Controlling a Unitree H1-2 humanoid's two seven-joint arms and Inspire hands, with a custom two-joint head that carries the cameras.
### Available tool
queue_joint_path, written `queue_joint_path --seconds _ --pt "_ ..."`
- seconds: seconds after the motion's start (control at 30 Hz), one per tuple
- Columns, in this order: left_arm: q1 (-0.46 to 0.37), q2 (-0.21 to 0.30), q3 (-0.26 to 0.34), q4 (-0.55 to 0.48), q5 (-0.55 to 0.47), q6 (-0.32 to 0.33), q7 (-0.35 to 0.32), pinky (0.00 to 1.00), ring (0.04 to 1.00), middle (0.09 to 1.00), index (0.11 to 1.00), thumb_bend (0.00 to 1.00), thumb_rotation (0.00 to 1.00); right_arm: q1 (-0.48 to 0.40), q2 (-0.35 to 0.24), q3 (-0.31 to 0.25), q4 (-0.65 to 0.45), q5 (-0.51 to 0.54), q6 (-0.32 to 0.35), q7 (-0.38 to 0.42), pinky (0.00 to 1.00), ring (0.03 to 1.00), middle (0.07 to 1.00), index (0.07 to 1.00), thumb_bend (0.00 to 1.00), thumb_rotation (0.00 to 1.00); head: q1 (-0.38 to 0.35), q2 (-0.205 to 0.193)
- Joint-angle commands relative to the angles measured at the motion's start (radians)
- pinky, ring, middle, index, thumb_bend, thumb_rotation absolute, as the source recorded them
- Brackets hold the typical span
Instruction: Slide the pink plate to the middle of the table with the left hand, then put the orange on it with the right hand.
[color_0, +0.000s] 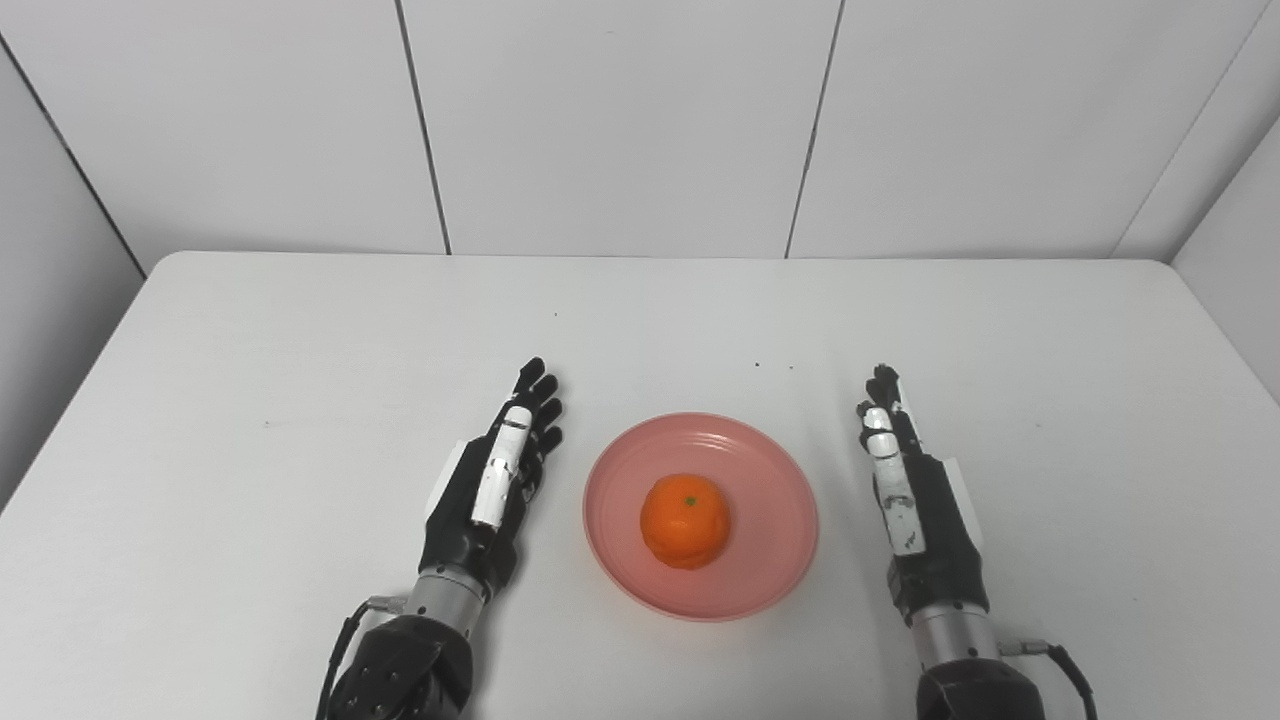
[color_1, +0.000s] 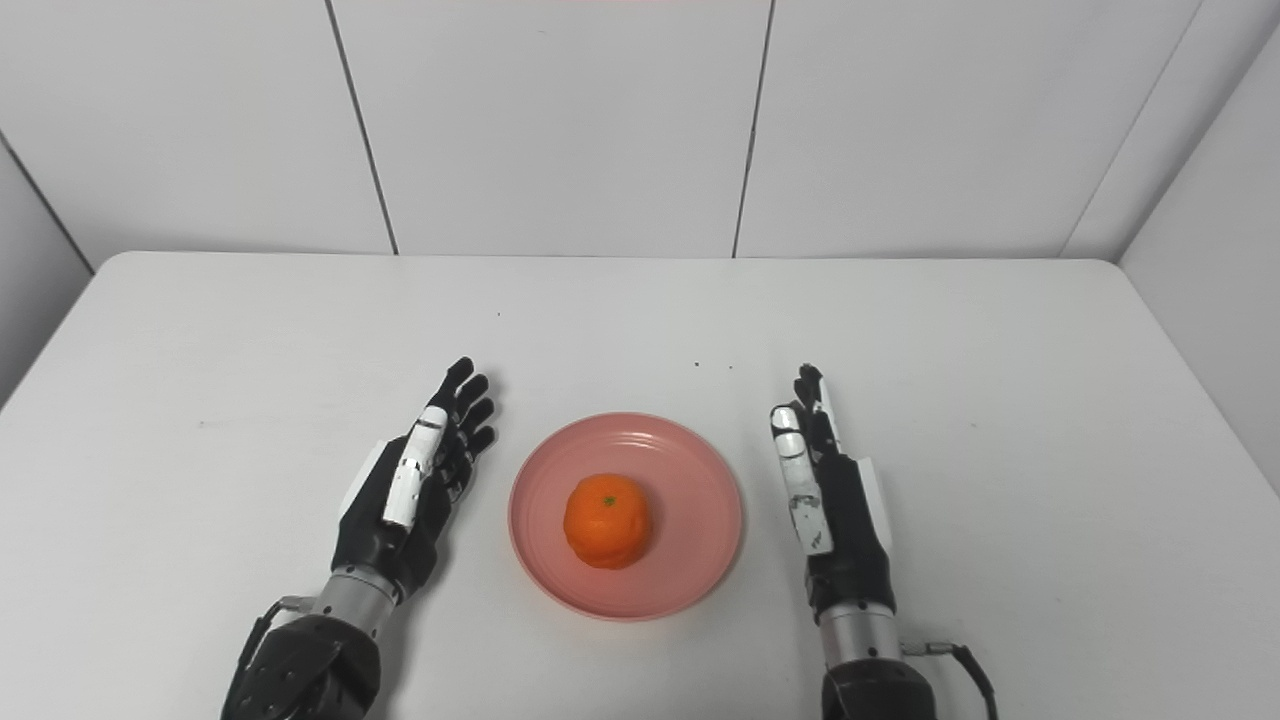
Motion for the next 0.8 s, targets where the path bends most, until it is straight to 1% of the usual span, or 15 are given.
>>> queue_joint_path --seconds 0.0,0.13,0.2,0.37,0.53,0.67,0.77 --pt "-0.001 -0.009 -0.009 -0.011 0.008 -0.07 -0.012 1.0 1.0 1.0 1.0 0.37 0.98 -0.009 0.008 0.004 -0.005 0.026 -0.074 -0.006 1.0 0.993 1.0 1.0 0.31 1.0 0.002 -0.004" --pt "0.015 -0.019 -0.008 0.006 0.002 -0.085 -0.01 1.0 1.0 1.0 1.0 0.37 0.97 0.0 0.021 -0.004 0.007 0.093 -0.048 -0.002 1.0 1.0 1.0 1.0 0.25 1.0 0.009 -0.021" --pt "0.021 -0.022 -0.007 0.013 0.001 -0.095 -0.01 1.0 1.0 1.0 1.0 0.36 0.97 0.003 0.023 -0.004 0.017 0.104 -0.044 -0.006 1.0 1.0 1.0 1.0 0.24 1.0 0.01 -0.023" --pt "0.039 -0.021 -0.001 0.029 -0.006 -0.115 -0.013 1.0 1.0 1.0 1.0 0.37 0.98 0.008 0.025 0.003 0.057 0.102 -0.072 -0.02 0.99 0.993 1.0 1.0 0.23 1.0 0.012 -0.03" --pt "0.049 -0.023 0.005 0.036 -0.01 -0.123 -0.008 1.0 1.0 1.0 1.0 0.38 0.98 0.01 0.024 0.007 0.071 0.106 -0.093 -0.025 1.0 0.991 1.0 1.0 0.24 1.0 0.012 -0.033" --pt "0.051 -0.026 0.008 0.04 -0.013 -0.128 -0.007 1.0 1.0 1.0 1.0 0.38 0.99 0.009 0.025 0.01 0.074 0.104 -0.101 -0.03 1.0 0.995 1.0 1.0 0.25 1.0 0.012 -0.033" --pt "0.054 -0.03 0.008 0.045 -0.007 -0.132 0.0 1.0 1.0 1.0 1.0 0.38 0.99 0.011 0.034 0.01 0.069 0.098 -0.094 -0.041 1.0 0.994 1.0 1.0 0.25 1.0 0.013 -0.033"
